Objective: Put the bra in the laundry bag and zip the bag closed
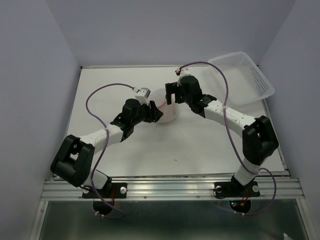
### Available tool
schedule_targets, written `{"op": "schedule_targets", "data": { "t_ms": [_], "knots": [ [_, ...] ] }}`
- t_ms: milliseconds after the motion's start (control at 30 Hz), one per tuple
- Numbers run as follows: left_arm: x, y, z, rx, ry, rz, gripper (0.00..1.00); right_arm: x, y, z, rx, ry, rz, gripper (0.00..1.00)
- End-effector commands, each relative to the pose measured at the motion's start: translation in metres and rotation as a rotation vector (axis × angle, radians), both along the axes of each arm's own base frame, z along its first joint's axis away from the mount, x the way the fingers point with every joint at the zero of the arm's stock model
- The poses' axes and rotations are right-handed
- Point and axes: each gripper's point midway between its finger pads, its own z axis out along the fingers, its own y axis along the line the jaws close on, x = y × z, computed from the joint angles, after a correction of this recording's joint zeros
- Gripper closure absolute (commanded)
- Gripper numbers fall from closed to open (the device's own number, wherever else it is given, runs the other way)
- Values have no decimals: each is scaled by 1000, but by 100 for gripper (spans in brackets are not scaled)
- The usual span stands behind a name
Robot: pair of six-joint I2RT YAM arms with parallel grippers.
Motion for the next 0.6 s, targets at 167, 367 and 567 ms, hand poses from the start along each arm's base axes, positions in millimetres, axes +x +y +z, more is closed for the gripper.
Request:
{"op": "schedule_targets", "data": {
  "t_ms": [167, 367, 567],
  "knots": [
    [-14, -2, 59, -50, -129, -9, 1, 12, 14, 26, 55, -41, 14, 0],
    [-27, 23, 98, -43, -156, 75, 1, 9, -1, 5, 7, -16, -42, 0],
    [-31, 65, 120, -21, -174, 272, 1, -12, -19, -43, -41, 77, -72, 0]
  ]
}}
